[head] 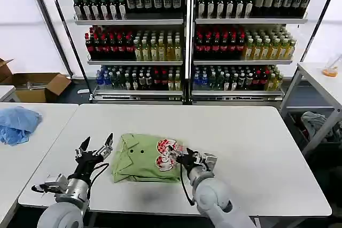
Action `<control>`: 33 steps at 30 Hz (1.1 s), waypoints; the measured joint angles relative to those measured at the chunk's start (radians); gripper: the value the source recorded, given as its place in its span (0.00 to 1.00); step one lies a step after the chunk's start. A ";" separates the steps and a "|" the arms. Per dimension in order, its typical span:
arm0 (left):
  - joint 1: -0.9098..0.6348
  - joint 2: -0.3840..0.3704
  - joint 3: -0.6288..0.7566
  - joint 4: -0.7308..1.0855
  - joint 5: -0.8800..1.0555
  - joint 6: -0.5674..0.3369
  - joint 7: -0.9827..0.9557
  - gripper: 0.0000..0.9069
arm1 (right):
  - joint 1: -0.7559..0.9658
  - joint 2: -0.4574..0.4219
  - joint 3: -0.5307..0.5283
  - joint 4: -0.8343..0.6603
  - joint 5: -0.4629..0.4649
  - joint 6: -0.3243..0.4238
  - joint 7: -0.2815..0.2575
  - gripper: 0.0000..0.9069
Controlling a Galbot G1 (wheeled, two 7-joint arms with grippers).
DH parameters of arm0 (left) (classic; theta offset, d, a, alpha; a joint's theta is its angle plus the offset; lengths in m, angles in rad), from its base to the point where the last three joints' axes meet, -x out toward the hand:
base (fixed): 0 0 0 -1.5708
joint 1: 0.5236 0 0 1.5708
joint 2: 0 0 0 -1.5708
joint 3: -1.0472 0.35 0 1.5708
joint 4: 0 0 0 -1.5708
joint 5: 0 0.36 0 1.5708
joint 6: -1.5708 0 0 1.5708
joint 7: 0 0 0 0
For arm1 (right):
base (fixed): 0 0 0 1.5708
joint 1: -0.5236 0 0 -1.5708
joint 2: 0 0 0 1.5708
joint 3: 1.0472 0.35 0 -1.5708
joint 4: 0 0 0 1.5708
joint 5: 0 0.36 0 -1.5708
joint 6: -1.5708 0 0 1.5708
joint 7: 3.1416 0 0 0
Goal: Fold and organize the clothes.
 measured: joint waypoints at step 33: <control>0.027 0.006 -0.035 0.004 -0.005 -0.007 -0.006 1.00 | 0.028 -0.046 0.045 -0.062 -0.018 0.003 0.018 0.00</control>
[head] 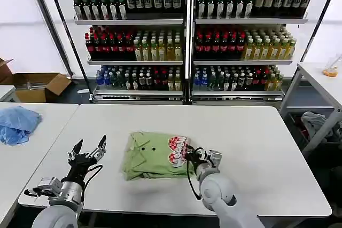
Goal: Fold and organize the clothes.
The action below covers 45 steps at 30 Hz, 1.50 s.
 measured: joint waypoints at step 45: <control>0.039 0.012 0.086 -0.053 0.242 -0.036 0.054 1.00 | -0.537 -0.189 0.420 0.352 -0.559 0.362 -0.249 1.00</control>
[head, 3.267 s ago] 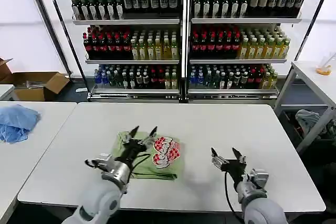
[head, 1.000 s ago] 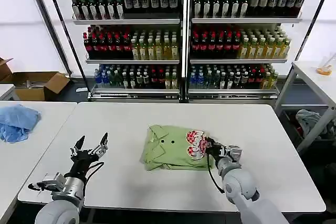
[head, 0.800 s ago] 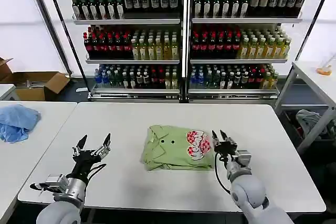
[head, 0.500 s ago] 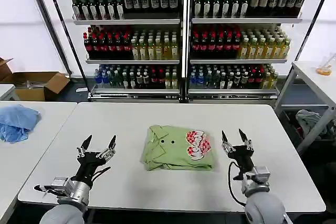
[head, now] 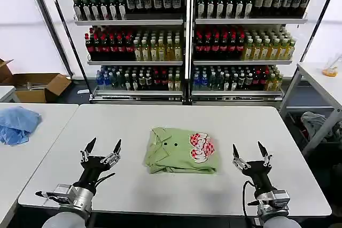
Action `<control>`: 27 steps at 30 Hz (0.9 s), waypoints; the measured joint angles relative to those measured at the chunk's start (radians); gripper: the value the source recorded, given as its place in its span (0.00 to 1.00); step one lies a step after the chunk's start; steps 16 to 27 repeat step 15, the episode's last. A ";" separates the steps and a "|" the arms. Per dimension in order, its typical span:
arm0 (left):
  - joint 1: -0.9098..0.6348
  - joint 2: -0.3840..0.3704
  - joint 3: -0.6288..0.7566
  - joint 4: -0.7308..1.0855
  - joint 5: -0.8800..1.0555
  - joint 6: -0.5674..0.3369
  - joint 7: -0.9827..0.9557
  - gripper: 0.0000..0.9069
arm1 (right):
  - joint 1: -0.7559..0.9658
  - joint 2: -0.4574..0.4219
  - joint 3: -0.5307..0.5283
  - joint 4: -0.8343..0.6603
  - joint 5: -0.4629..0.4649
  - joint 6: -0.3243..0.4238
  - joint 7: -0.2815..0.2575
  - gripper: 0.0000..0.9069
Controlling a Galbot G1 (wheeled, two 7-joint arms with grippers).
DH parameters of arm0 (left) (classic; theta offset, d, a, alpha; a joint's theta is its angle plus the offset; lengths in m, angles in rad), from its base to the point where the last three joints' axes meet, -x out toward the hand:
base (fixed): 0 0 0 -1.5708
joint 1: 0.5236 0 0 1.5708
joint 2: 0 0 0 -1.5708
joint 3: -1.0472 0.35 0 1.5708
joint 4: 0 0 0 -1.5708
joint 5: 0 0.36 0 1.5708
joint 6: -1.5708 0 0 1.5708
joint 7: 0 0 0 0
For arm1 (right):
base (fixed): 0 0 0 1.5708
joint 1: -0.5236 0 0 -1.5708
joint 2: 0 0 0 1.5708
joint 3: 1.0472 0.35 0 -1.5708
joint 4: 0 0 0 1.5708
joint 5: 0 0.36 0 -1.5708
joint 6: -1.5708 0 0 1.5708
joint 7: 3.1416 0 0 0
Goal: Fold and organize the clothes.
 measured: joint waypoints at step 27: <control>0.008 0.000 -0.003 -0.007 0.012 -0.001 0.003 1.00 | -0.043 0.002 0.024 0.032 -0.044 0.007 -0.013 1.00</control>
